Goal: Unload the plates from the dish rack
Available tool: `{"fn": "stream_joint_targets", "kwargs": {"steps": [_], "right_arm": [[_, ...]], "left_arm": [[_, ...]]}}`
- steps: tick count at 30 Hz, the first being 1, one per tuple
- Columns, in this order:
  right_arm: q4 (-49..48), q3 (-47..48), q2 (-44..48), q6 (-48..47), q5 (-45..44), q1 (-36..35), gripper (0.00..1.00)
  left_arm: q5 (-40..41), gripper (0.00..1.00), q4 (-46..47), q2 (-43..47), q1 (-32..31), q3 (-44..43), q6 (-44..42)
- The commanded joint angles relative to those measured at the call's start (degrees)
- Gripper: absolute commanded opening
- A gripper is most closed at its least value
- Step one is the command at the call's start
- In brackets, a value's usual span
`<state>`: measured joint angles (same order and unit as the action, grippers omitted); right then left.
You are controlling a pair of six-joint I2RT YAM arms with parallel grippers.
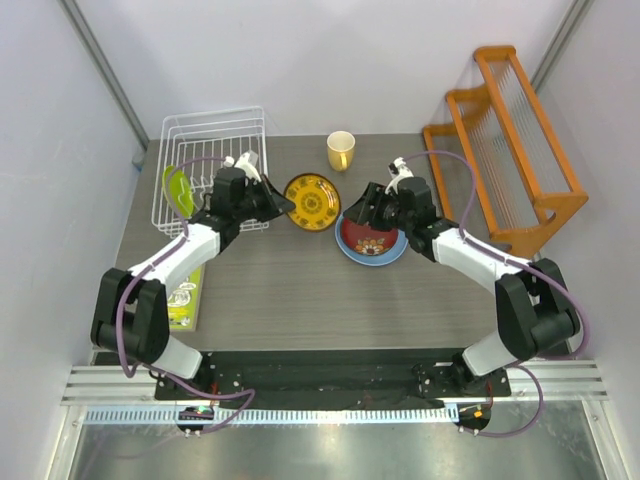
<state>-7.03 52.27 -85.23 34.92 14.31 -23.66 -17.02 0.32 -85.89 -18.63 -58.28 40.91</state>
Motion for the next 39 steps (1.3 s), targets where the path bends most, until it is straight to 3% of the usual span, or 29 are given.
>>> {"fn": "stream_joint_targets", "kwargs": {"steps": [1,9,11,12,14,16,17,19,20,22,23,31,39], "right_arm": [[-8.61,-0.41,-1.86,3.66,3.27,-0.6,0.63],[-14.24,-1.38,-5.03,6.04,5.56,-0.6,0.6],[-14.59,-1.38,-5.73,6.13,5.91,-0.6,0.46],[-14.77,-1.38,-5.74,6.13,5.82,-0.6,0.26],[-14.86,-1.73,-5.21,6.13,5.47,-0.6,0.01],[-13.64,-2.0,-4.42,5.43,4.6,-0.6,0.01],[-12.84,-2.08,-3.29,4.73,2.68,-0.51,0.01],[-9.78,-2.17,-1.79,3.76,0.21,-0.33,0.01],[-8.72,-2.17,-0.13,3.06,-2.07,-0.16,0.01],[-5.3,-2.43,1.2,2.18,-4.1,0.8,0.01],[-4.58,-2.78,1.9,1.83,-4.72,1.33,0.01],[1.48,-6.74,7.01,0.16,-2.71,12.57,0.01],[3.34,-6.66,3.76,-0.55,1.34,15.84,0.01]], "left_arm": [[-8.29,0.0,12.51,0.02,0.35,2.11,6.82],[-13.13,0.0,19.19,-1.83,0.26,5.72,10.68],[-13.31,0.0,19.54,-2.18,0.26,5.98,10.77],[-13.22,0.0,19.55,-2.18,0.26,6.16,10.77],[-12.78,0.02,19.28,-2.0,0.26,6.25,10.6],[-11.82,0.19,18.67,-1.92,0.26,6.16,10.25],[-11.38,0.46,18.32,-1.83,0.26,6.16,9.99],[-9.54,0.56,15.79,-1.65,0.26,5.55,8.06],[-8.48,0.7,14.29,-1.57,0.35,5.29,7.27],[-3.85,0.78,9.65,-0.69,0.26,4.58,4.98],[-1.99,0.95,8.22,-0.08,0.26,4.49,2.8],[17.52,0.99,-5.04,9.15,0.35,3.97,-7.94],[41.5,1.0,-10.07,21.01,0.26,6.16,-13.65]]}}
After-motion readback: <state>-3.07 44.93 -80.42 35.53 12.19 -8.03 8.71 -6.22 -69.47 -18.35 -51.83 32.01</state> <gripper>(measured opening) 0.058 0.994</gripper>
